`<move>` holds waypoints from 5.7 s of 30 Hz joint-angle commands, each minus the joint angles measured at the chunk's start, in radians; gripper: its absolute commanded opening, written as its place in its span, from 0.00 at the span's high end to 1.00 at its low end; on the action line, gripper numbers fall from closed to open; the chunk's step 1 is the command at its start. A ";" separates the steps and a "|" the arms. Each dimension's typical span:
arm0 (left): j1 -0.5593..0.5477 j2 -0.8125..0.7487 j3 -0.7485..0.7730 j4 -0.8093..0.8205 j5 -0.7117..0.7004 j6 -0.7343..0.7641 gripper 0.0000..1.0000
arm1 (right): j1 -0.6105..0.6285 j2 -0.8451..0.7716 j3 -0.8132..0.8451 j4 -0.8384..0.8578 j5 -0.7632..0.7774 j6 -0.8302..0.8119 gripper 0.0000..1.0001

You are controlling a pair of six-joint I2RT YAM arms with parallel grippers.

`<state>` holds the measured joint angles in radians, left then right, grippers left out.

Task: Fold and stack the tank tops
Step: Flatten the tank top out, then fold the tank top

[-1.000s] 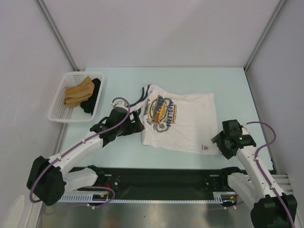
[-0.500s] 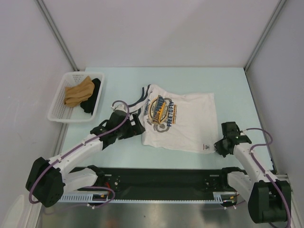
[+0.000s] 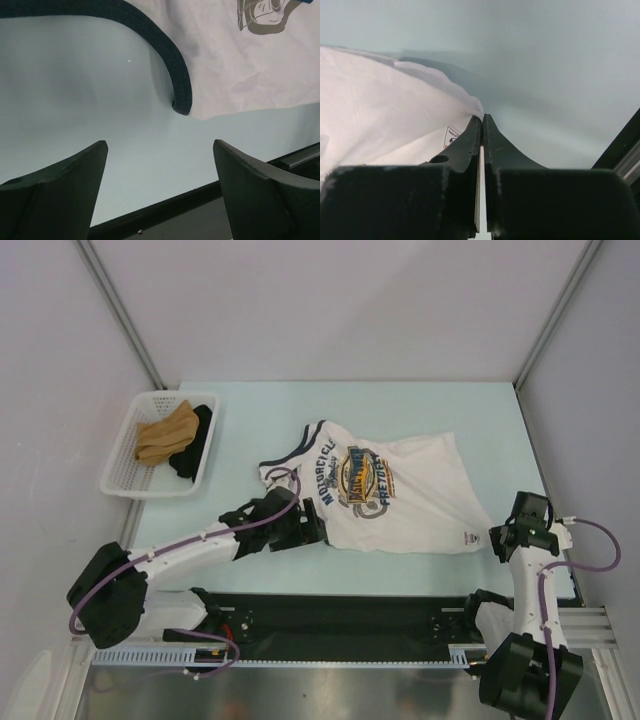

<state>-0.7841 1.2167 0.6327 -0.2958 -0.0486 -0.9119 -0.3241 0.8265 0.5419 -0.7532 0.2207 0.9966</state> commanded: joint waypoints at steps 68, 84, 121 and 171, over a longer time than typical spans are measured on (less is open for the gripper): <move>0.246 0.062 0.509 -0.273 -0.086 0.255 1.00 | 0.250 0.092 0.459 0.026 0.103 -0.046 1.00; 0.283 -0.159 1.259 -0.510 -0.160 0.473 1.00 | 0.315 0.004 1.084 0.261 -0.034 -0.245 1.00; 0.540 0.472 1.868 -0.453 0.075 0.475 1.00 | 0.212 0.715 1.601 0.262 -0.365 -0.196 1.00; 0.043 -0.025 0.059 -0.045 -0.200 0.139 0.99 | 0.125 -0.325 -0.079 -0.155 -0.009 -0.001 1.00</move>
<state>-0.7414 1.1191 0.6003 -0.3492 -0.1921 -0.8185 -0.1967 0.4583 0.4381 -0.9092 0.1001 0.9268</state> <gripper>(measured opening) 0.025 0.013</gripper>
